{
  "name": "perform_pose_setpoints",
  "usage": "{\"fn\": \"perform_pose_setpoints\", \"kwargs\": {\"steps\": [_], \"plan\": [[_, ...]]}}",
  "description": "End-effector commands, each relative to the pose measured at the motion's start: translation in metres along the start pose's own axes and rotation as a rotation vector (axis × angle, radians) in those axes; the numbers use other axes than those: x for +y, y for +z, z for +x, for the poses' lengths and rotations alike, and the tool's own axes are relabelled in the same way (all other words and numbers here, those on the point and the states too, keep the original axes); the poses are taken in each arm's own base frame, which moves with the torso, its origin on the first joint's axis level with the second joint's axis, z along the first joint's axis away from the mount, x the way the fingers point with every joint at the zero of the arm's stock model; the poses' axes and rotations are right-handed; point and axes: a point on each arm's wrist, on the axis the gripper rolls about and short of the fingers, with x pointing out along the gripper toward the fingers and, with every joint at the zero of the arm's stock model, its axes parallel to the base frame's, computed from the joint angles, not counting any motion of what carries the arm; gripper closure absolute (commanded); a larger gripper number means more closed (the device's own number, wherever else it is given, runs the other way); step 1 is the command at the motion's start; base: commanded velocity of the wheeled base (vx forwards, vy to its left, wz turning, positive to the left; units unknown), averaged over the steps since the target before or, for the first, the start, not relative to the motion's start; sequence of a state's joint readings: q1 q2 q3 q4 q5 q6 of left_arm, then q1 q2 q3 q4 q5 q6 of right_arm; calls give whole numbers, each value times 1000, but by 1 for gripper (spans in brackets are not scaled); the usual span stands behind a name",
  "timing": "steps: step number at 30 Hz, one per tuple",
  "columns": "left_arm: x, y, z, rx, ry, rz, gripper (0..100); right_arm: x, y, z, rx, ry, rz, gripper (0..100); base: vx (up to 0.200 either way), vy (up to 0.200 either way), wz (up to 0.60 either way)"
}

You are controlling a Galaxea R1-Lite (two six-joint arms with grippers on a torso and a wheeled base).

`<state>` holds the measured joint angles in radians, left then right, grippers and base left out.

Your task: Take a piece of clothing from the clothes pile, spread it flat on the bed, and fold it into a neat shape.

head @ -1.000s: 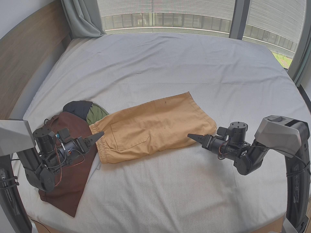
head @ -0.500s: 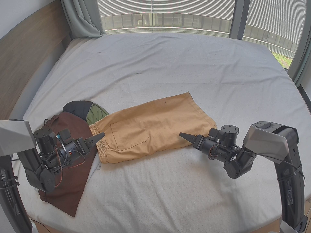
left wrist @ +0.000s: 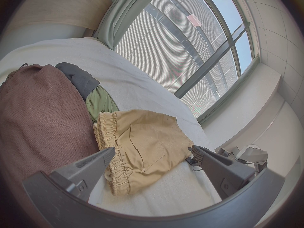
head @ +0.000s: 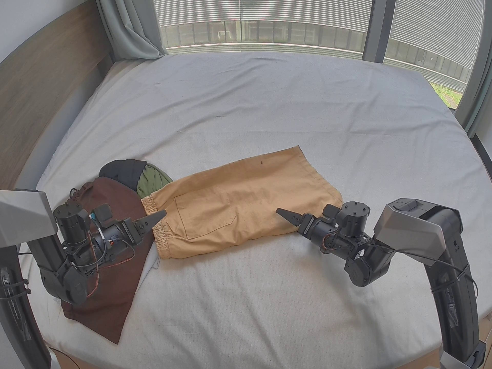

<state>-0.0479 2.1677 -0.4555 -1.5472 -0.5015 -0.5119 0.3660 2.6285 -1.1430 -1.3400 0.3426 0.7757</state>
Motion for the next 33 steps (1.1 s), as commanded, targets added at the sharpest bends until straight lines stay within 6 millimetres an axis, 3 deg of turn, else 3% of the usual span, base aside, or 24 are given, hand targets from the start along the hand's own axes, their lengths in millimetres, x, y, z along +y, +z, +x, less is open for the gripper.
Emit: {"fn": "perform_pose_setpoints", "kwargs": {"steps": [1,4,5,18,33], "plan": [[0,-1,1,2,-2,0,0,-5,-3,1,5,-9,4,0,0,0,0],[0,-2,1,8,-1,-3,0,-6,-3,0,8,-12,5,0,0,0,0],[0,-3,1,9,0,-4,0,-6,-3,0,8,-12,5,100,0,0,0],[-3,-7,3,28,-17,-10,0,-5,-1,-3,6,-18,6,100,0,0,0],[-3,-6,4,32,-36,-13,0,9,-5,-29,17,-18,7,100,0,0,0]]}}
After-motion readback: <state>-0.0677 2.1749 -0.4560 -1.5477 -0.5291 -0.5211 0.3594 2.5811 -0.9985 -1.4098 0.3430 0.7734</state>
